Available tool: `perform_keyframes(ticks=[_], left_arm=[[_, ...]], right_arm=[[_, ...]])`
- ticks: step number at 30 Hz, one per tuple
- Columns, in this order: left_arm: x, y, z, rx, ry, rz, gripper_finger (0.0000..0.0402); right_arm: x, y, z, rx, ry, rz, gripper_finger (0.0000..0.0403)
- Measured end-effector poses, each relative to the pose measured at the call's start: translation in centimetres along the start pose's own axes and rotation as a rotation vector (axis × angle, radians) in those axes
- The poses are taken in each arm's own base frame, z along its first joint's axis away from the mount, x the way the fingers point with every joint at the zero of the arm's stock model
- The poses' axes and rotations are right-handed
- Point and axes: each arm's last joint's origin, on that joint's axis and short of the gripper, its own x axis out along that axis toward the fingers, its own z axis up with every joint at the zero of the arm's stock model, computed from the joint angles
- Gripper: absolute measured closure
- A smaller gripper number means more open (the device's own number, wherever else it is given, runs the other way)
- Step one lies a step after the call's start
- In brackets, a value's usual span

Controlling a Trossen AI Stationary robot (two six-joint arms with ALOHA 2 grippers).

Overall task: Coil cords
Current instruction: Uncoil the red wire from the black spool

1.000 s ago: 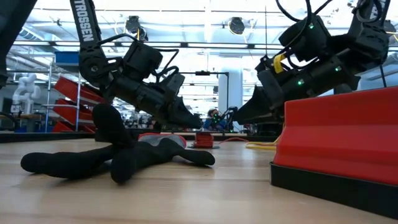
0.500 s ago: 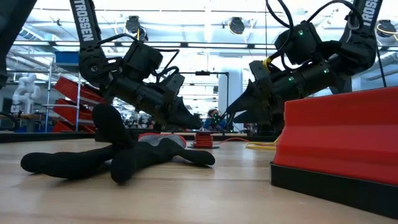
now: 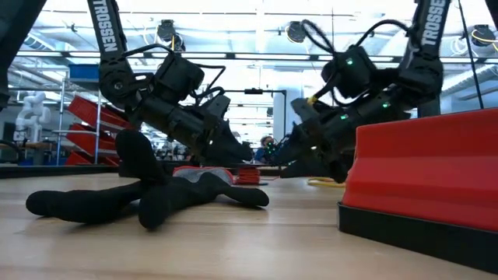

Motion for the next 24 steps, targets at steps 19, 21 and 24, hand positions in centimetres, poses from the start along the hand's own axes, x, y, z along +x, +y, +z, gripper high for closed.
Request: perform_keyframes(ticks=[19,21,24], left_arm=[[-4.0,-0.2,3.0,0.083,0.069,0.09,0.0275],[-4.6,-0.3,2.9,0.08,0.127,0.08,0.0275],[-5.0,-0.5,2.4,0.047,0.189,0.085,0.0275]], right_arm=[[0.7,0.3,0.5,-0.008,0.026,-0.017,0.0232],[0.7,0.2,0.5,-0.006,0.033,-0.008,0.0232],[0.7,0.2,0.6,0.006,0.047,0.018,0.0232]])
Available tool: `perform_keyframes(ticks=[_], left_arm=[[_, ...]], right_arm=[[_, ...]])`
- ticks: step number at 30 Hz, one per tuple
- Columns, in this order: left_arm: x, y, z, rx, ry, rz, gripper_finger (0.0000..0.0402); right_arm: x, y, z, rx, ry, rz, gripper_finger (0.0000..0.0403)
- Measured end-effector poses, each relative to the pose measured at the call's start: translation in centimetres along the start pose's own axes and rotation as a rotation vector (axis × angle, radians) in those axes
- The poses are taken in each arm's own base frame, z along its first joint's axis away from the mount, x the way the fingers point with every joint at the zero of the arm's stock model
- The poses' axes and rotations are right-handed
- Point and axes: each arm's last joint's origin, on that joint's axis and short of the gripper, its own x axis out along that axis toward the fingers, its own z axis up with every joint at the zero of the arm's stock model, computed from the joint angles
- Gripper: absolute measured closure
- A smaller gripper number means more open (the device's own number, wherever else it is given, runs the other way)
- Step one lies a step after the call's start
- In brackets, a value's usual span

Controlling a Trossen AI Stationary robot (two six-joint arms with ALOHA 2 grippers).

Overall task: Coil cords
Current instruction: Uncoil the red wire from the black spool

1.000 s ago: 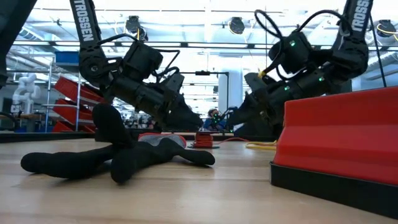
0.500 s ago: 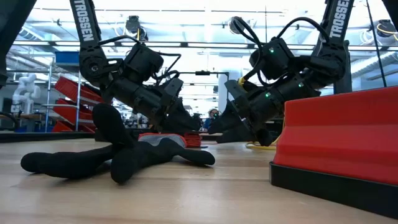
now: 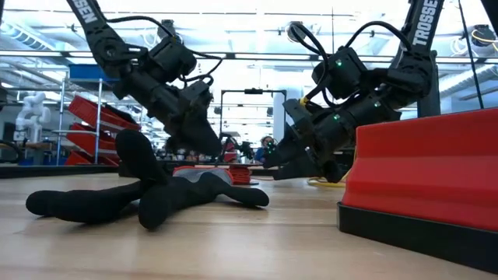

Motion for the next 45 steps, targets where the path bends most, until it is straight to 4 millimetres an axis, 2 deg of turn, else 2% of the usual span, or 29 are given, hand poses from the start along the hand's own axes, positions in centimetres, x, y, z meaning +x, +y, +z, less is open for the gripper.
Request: perform_keyframes(ticks=[12,18,25,30,34,42,45], left_arm=[[0.3,-0.7,-0.4,-0.058,0.02,-0.036,0.0275],[1.5,-1.0,-1.4,-0.052,0.054,-0.019,0.0275],[2.7,-1.4,-1.6,-0.044,0.001,-0.042,0.0276],[3.1,-1.2,-1.9,-0.047,0.003,-0.027,0.0276],[3.1,-1.2,-1.9,-0.041,-0.001,-0.02,0.0276],[3.2,-1.6,-2.1,-0.012,-0.006,-0.016,0.0277],[3.2,-1.7,-2.1,-0.004,-0.005,-0.017,0.0277]], right_arm=[[0.1,0.2,1.0,0.051,-0.052,0.061,0.0232],[0.6,0.5,1.8,0.052,-0.041,0.041,0.0232],[1.2,1.1,2.5,0.043,-0.026,0.028,0.0232],[2.0,0.6,1.9,0.041,-0.001,0.006,0.0234],[2.5,0.3,1.6,0.027,-0.02,0.01,0.0262],[2.4,1.1,2.0,-0.034,-0.066,0.066,0.0375],[2.3,1.3,2.1,-0.062,-0.076,0.09,0.0396]])
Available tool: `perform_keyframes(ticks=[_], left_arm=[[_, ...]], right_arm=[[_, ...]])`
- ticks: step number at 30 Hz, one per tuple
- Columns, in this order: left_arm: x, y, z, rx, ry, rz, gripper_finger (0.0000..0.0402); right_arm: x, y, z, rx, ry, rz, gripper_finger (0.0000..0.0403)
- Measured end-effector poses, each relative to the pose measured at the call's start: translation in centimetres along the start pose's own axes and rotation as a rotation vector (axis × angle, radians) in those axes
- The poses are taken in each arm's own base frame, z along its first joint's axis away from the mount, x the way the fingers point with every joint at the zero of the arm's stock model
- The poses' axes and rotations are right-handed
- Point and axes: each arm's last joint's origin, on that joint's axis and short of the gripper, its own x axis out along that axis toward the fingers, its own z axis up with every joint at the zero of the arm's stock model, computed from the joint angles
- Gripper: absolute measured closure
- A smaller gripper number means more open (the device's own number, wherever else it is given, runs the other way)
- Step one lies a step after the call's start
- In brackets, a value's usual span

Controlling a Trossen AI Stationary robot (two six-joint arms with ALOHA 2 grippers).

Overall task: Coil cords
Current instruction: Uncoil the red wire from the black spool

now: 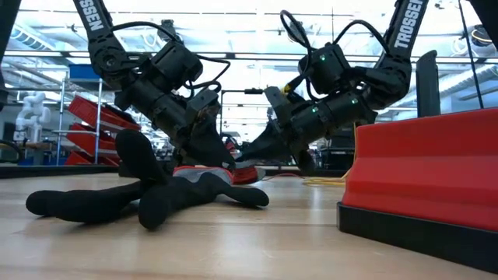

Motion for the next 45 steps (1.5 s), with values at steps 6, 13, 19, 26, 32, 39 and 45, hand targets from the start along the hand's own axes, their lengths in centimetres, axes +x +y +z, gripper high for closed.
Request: perform_keyframes(ticks=[6,13,19,26,32,39,45], left_arm=[[-0.1,-0.1,0.1,0.022,-0.013,-0.005,0.0277],[-1.3,-0.8,1.2,0.058,-0.057,-0.039,0.0277],[-3.7,-1.9,2.7,0.109,-0.117,-0.068,0.0277],[-7.2,-3.2,4.3,0.164,-0.212,-0.058,0.0277],[-8.3,-4.6,4.6,0.202,-0.271,-0.102,0.0277],[-8.4,-6.3,4.4,0.271,-0.325,-0.124,0.0277],[-9.0,-8.3,4.9,0.307,-0.46,-0.23,0.0277]], right_arm=[[0.0,0.1,-0.2,-0.049,0.021,0.001,0.04],[-1.0,1.6,0.2,-0.184,0.056,0.024,0.0403],[-3.6,3.4,1.7,-0.302,0.088,-0.012,0.0402],[-7.4,6.7,4.3,-0.445,-0.001,0.032,0.0402],[-10.8,8.9,6.2,-0.499,-0.109,0.097,0.0402],[-14.6,11.4,7.3,-0.547,-0.204,0.222,0.0402],[-17.1,13.0,7.1,-0.614,-0.206,0.347,0.0402]])
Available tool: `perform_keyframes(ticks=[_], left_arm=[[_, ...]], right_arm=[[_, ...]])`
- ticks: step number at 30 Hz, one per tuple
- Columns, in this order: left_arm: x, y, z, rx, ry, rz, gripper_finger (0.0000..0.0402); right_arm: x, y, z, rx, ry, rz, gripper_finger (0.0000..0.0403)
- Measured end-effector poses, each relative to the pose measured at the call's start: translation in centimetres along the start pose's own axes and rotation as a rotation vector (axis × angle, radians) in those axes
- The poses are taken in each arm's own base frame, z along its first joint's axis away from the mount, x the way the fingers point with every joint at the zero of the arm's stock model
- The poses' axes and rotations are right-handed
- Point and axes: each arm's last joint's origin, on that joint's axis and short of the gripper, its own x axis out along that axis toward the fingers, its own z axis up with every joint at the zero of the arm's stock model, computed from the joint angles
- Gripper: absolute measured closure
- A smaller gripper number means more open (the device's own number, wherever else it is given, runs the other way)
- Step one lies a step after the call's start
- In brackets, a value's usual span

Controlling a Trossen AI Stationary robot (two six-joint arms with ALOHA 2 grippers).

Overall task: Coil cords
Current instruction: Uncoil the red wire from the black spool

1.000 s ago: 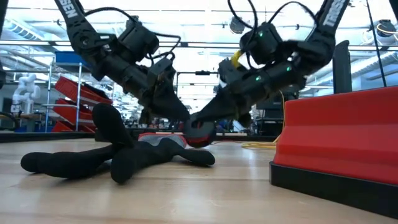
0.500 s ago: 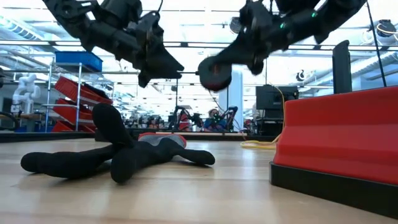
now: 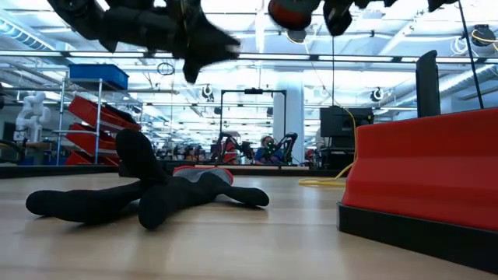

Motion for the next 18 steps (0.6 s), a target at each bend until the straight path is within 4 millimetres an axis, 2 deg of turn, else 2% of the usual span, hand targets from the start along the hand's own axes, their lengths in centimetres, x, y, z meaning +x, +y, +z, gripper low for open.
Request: perform_keyframes(ticks=[4,9,18], left_arm=[[0.0,-1.3,0.8,0.017,-0.1,-0.065,0.0277],[0.0,-2.7,0.8,0.063,-0.143,-0.07,0.0277],[0.3,-4.6,0.5,0.066,-0.201,-0.108,0.0277]], right_arm=[[-0.7,1.2,0.0,-0.04,0.025,0.05,0.0402],[-0.7,2.1,-0.3,-0.065,0.059,0.105,0.0402],[-0.8,2.6,-0.4,-0.095,0.064,0.131,0.0403]])
